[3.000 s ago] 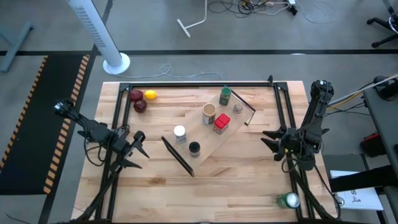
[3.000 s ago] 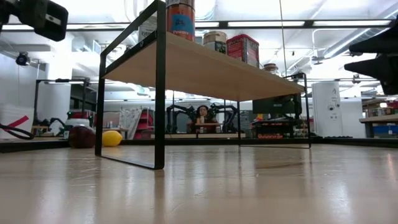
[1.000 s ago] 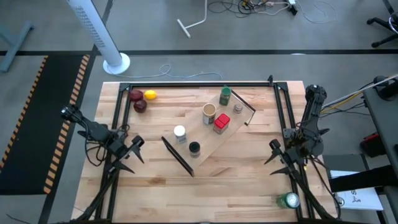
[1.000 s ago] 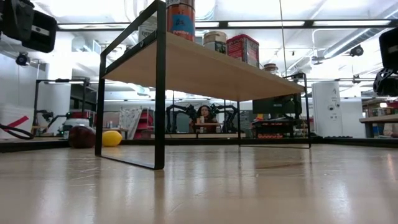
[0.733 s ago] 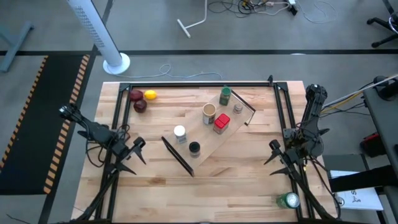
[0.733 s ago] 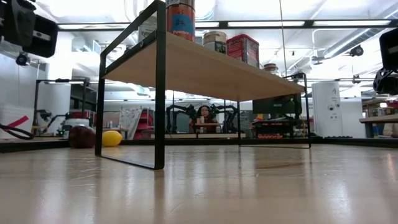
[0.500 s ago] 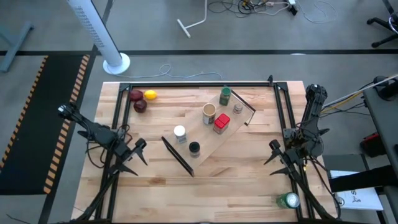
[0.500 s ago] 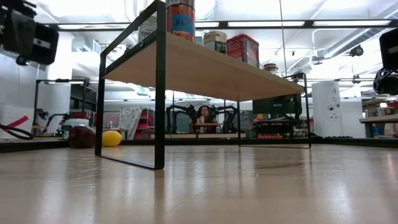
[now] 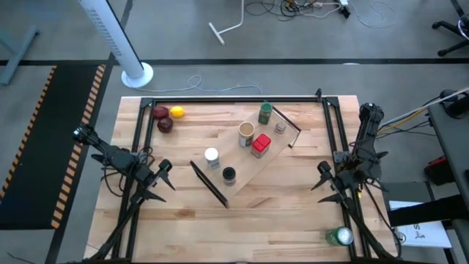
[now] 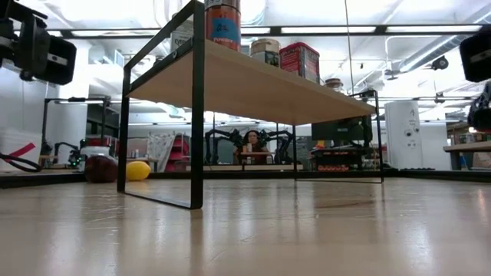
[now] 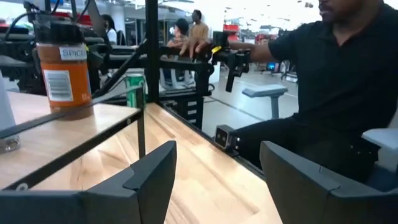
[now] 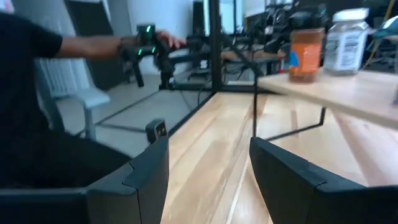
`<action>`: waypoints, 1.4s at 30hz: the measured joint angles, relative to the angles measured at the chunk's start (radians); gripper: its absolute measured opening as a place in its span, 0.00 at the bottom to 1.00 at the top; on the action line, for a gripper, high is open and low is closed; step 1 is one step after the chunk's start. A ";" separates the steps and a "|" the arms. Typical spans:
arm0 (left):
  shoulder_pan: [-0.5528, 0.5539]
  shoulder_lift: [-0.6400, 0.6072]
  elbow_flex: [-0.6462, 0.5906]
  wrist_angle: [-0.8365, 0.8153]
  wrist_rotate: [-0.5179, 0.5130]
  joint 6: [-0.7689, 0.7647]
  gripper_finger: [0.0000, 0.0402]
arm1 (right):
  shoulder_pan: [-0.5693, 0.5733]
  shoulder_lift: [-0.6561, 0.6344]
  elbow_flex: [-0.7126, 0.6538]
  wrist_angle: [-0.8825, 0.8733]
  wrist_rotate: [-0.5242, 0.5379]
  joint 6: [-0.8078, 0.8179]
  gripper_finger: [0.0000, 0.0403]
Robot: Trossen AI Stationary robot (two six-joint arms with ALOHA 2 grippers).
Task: Shelf spices
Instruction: Return to Home Position
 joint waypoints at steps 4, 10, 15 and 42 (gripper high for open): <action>0.001 -0.001 0.000 -0.008 0.000 0.001 0.54 | -0.062 -0.071 0.000 -0.001 0.000 0.000 0.49; 0.001 -0.001 0.000 -0.007 0.000 0.000 0.53 | -0.207 -0.077 0.000 -0.002 0.001 0.000 0.49; 0.001 -0.001 0.000 -0.008 0.000 0.000 0.55 | -0.355 -0.077 0.000 -0.003 0.001 0.000 0.49; 0.001 0.045 0.009 -0.022 0.001 0.000 0.59 | -0.624 -0.069 -0.001 -0.004 0.000 0.000 0.49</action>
